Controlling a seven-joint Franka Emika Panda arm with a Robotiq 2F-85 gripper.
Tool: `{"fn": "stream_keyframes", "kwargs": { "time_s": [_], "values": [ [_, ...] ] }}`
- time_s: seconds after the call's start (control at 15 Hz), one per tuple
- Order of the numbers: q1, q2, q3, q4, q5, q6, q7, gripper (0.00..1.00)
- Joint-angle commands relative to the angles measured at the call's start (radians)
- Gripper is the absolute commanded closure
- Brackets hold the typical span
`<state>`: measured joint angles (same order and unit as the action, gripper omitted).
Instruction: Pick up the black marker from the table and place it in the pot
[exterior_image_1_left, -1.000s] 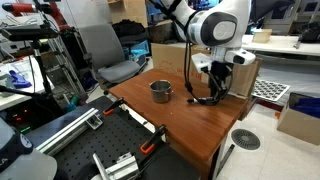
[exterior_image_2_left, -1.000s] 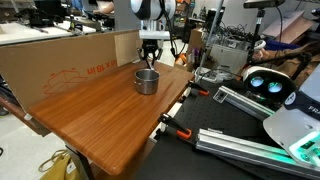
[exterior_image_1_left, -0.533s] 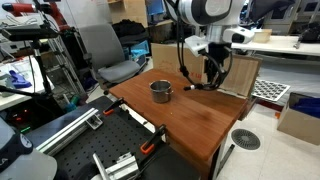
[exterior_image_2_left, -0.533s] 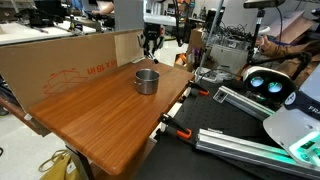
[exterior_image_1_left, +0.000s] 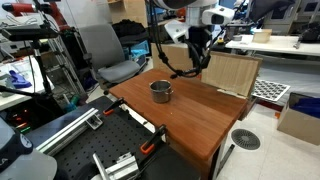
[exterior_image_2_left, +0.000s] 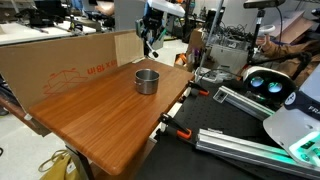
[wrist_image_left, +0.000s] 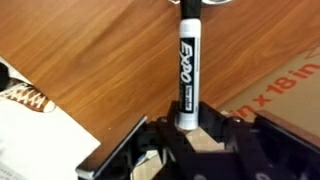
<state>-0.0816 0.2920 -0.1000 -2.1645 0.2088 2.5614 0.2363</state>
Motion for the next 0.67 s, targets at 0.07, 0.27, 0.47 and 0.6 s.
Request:
{"fn": "stream_keyframes", "kwargs": {
  "time_s": [0.07,0.27,0.47,0.6],
  "values": [
    [0.023,-0.052,0.037,-0.126,0.016,0.177,-0.026,0.94],
    [0.038,-0.053,0.063,-0.181,0.012,0.249,-0.039,0.94],
    [0.034,-0.054,0.105,-0.232,0.031,0.304,-0.090,0.94],
    [0.040,-0.056,0.123,-0.270,0.024,0.370,-0.101,0.94]
  ]
}}
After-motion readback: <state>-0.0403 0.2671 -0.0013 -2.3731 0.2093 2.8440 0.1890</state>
